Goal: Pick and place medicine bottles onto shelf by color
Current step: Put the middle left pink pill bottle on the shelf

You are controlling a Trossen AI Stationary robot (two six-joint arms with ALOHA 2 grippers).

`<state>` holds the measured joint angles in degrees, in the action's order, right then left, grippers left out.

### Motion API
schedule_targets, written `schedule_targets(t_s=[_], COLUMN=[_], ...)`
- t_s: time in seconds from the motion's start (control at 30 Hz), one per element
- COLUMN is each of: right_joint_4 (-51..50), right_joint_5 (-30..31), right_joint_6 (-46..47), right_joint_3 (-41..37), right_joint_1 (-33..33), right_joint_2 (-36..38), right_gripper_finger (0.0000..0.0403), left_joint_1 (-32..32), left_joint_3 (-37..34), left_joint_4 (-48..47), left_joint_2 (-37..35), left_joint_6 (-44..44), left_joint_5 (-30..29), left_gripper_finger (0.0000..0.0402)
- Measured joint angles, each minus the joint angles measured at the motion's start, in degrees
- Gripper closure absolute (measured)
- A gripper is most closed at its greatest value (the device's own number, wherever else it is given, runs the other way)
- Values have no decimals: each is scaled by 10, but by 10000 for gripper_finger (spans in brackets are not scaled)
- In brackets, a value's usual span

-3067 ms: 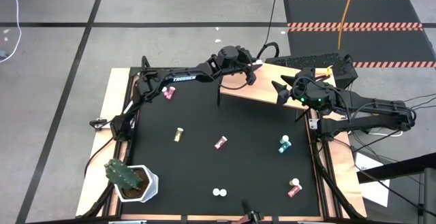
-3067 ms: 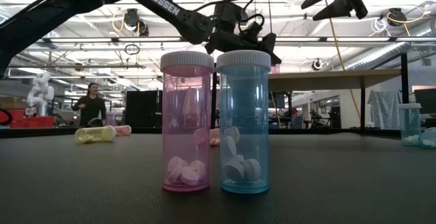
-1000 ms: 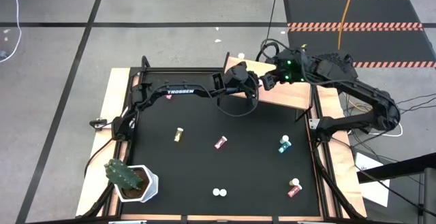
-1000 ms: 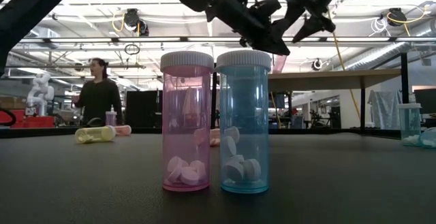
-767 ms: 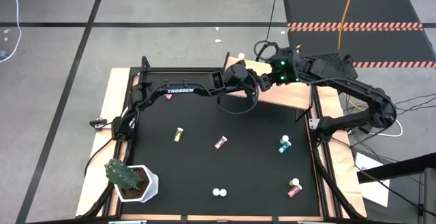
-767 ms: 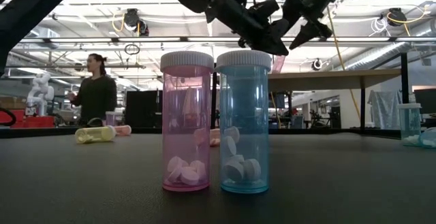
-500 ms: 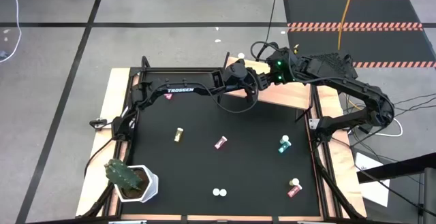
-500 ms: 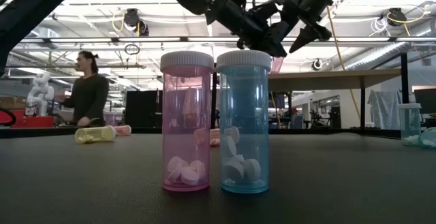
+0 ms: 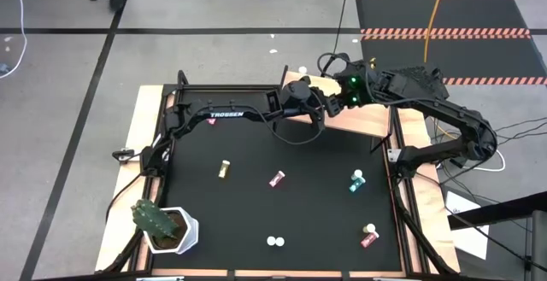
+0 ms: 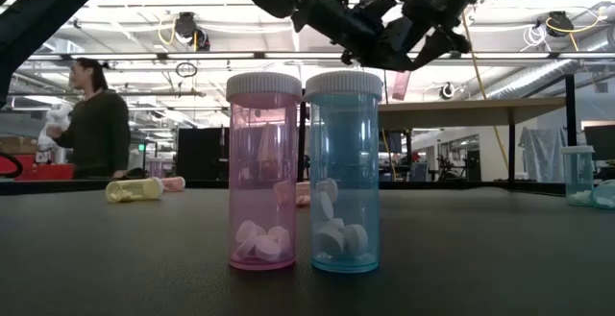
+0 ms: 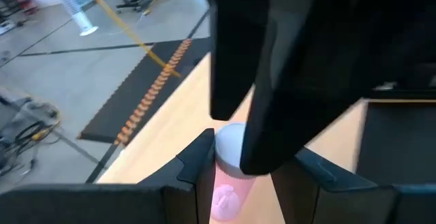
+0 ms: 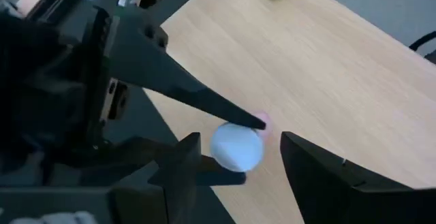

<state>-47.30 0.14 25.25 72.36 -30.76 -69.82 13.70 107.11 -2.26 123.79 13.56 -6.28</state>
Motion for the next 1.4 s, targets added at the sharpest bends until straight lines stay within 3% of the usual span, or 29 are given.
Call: schedule_targets(t_s=[0.23, 0.43, 0.7, 0.83, 1.13, 1.4], right_joint_4=[-18, 38, 204, 276, 404, 513], right_joint_5=[42, 39, -64, -87, -139, -135], right_joint_6=[-27, -17, 4, -15, -99, -157], right_joint_3=[-14, -96, -262, -306, -311, -311], right_joint_1=[-10, -22, -21, -21, 18, 67], right_joint_2=[99, 182, 251, 281, 272, 235], right_gripper_finger=[206, 206, 206, 206, 206, 206], left_joint_1=[2, 2, 3, 4, 12, 12], left_joint_3=[0, 0, 0, 0, 0, 1], left_joint_4=[-2, 7, 1, -10, -36, -68], left_joint_2=[-1, -1, -32, -65, -136, -164], left_joint_6=[-21, -33, -73, -84, -155, -186], left_joint_5=[9, 15, 45, 56, 142, 196], left_gripper_finger=[274, 273, 273, 273, 273, 273])
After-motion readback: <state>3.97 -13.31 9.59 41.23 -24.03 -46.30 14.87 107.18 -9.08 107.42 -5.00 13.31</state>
